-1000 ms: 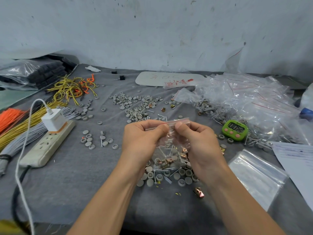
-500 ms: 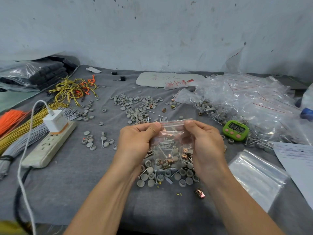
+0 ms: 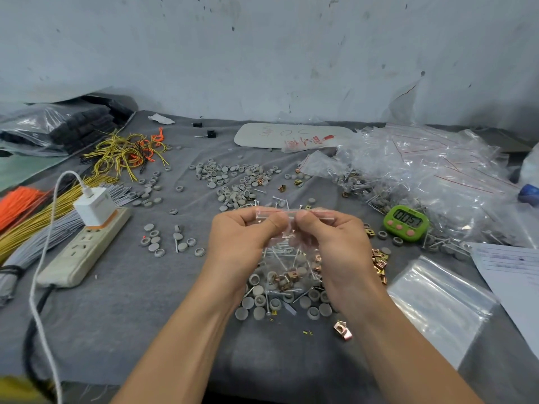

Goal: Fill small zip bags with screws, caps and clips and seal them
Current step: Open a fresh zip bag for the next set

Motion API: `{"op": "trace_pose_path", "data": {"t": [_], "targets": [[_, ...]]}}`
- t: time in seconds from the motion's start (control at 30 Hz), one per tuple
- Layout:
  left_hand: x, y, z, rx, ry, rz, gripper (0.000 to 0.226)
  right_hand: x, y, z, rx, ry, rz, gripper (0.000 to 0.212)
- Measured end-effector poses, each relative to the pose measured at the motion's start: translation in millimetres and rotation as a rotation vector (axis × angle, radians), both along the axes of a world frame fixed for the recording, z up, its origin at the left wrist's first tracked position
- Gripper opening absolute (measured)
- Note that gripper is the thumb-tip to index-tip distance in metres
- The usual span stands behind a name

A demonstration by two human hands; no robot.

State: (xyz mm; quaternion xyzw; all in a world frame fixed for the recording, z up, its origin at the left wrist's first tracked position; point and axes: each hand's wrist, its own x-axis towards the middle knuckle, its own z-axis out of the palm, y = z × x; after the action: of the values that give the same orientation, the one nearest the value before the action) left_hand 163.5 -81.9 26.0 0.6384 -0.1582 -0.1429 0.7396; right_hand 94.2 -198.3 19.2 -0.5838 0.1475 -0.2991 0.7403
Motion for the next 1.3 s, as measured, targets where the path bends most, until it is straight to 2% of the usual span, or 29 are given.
{"op": "trace_pose_path", "data": {"t": [0.1,0.17,0.37,0.43,0.53,0.6,0.73,0.8,0.9,0.97,1.03,1.13,1.23,1.3], "targets": [[-0.2,-4.4,-1.3,0.025,-0.032,0.061,0.013,-0.8,-2.1,-1.0,-0.069,0.015,-0.003,0.028],[0.3,-5.5,-1.6,0.017,-0.040,0.086,0.014,-3.0,-6.2,0.1,-0.101,0.033,0.001,0.025],[4.4,-4.3,-0.6,-0.042,-0.024,0.118,0.013,-2.2,-15.3,-5.0,-0.090,0.055,-0.026,0.028],[4.9,-5.5,-0.3,-0.106,-0.014,0.122,0.013,-4.1,-16.1,-5.4,-0.101,0.087,0.092,0.022],[6.9,-6.3,2.3,-0.229,0.030,0.103,0.012,-8.6,-19.0,-11.5,-0.391,0.338,0.368,0.020],[11.1,-5.9,1.4,-0.224,0.089,0.067,0.016,-7.8,-17.5,-16.7,-0.454,0.396,0.374,0.009],[9.7,1.0,-6.0,0.186,0.022,-0.274,0.026,-5.1,-18.1,-16.5,-0.134,0.267,0.187,0.024],[4.4,1.1,-10.2,0.301,-0.026,-0.389,0.022,-5.2,-22.1,-12.2,-0.005,0.223,0.104,0.025],[-0.1,-5.2,-9.3,0.258,0.059,-0.290,0.019,-8.4,-30.0,-11.2,0.077,0.225,0.045,0.017],[-1.8,-10.3,-6.1,0.250,0.095,-0.152,0.018,-12.7,-34.9,-12.2,0.018,0.269,0.099,0.010],[-5.5,-16.4,-3.7,0.218,0.118,-0.085,0.018,-18.8,-38.3,-12.8,-0.043,0.308,0.158,0.013],[-18.4,-31.9,1.1,0.184,0.133,-0.144,0.028,-34.5,-54.7,-10.1,-0.045,0.341,0.186,0.019],[-37.1,-56.1,2.5,0.157,0.125,-0.264,0.032,-60.1,-87.1,-5.5,-0.051,0.381,0.181,0.008],[-53.4,-78.6,4.6,0.120,0.087,-0.376,0.040,-79.0,-110.9,0.0,-0.004,0.341,0.102,0.018]]}}
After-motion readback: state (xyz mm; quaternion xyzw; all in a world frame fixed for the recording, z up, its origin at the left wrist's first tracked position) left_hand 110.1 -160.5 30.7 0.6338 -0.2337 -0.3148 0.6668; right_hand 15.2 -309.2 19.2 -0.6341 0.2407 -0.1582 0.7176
